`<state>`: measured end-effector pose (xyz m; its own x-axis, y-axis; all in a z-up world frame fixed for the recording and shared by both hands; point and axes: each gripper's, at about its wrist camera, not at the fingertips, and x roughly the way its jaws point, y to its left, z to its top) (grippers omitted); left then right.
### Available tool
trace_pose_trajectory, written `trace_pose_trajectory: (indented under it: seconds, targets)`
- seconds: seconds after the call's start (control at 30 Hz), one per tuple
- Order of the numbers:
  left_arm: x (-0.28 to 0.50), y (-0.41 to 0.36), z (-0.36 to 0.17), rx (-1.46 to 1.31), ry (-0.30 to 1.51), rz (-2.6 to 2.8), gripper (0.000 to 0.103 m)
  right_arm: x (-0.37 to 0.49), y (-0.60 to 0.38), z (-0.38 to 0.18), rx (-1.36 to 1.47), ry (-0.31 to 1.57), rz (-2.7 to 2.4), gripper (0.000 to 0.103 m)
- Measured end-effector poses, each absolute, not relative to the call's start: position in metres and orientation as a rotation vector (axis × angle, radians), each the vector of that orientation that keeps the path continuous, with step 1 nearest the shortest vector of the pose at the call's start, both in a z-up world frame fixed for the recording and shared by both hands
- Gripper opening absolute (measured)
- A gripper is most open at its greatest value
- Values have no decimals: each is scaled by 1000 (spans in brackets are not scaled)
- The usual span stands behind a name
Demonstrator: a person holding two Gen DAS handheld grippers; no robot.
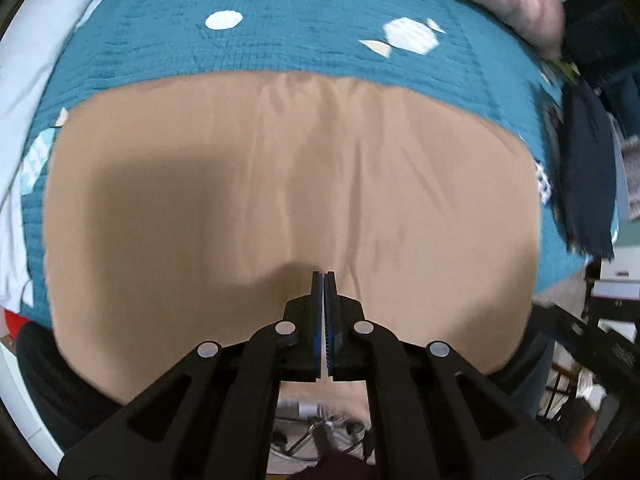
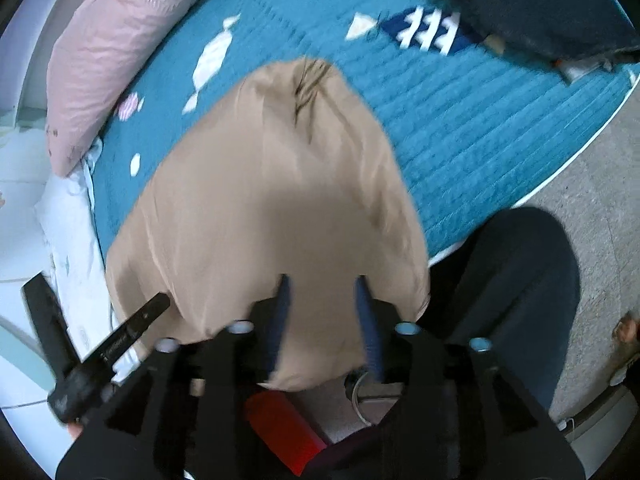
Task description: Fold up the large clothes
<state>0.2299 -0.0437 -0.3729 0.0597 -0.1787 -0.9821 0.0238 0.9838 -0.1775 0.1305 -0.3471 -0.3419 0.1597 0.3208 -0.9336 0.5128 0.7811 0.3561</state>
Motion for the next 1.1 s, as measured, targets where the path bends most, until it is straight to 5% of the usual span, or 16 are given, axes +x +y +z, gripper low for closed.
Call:
trace_pose_trajectory:
  seconds: [0.07,0.17,0.77,1.0,1.07,1.1]
  targets:
    - [246,-46,-403,-92,1535,-180,2,134,-358,-335,714,1404,-182,70]
    - [257,-28,-419,-202,1555,-185,2,141,-372,-328,720,1360,-195,85]
    - [253,-30,-418,-142,1525,-157,2,215,-358,-434,722,1559,8,97]
    - [256,-31,-422,-168,1531,-158,2,209,-380,-445,917,1484,80,90]
    - [256,-34,-421,-150,1525,-159,2,206,-380,-440,909,1481,92,59]
    - [256,-34,-421,-145,1522,-159,2,205,-379,-433,916,1466,123,54]
